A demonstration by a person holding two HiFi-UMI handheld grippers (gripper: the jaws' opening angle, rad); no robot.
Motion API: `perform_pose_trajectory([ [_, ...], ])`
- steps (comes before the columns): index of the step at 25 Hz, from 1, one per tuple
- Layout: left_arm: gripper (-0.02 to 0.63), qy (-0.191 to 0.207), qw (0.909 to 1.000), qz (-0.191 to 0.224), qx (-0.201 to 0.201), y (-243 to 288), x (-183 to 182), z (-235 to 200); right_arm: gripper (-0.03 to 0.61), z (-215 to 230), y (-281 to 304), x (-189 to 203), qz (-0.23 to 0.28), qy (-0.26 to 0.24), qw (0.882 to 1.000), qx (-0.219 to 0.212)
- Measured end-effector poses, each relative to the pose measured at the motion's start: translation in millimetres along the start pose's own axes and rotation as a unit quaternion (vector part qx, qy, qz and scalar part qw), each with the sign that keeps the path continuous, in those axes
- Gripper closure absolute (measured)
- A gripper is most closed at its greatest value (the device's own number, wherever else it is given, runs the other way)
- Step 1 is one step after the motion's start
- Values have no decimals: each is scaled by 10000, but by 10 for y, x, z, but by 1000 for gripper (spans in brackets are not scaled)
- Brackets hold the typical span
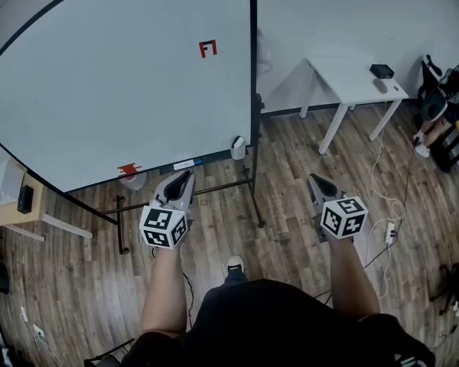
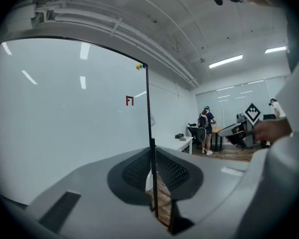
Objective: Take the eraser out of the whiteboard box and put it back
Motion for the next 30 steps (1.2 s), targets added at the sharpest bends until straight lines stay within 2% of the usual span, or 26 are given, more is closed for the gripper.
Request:
perform_pose_trajectory([
  [5, 571, -14, 9999, -67, 86, 205, 25, -194, 583, 29, 238, -16, -80, 128, 9999, 2],
  [10, 571, -408, 9987, 117, 275, 341, 19, -344, 583, 54, 423, -50, -110, 271, 9995, -70],
  [21, 571, -413, 9986, -63, 333, 661, 162, -628, 583, 122, 877, -30, -333, 297, 9990, -25],
  [30, 571, -329, 9984, -122, 437, 916, 123, -893, 583, 119, 1194, -136, -399, 299, 9988, 3],
])
Point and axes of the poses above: the fingertips, and each gripper's own axes: y forward along the fingers, z to its right, x out of its underside, the point moved 9 cm from there along -y, backward along the fingers, and after that the axes turned 4 degrees about -z, right-handed, at the moved point
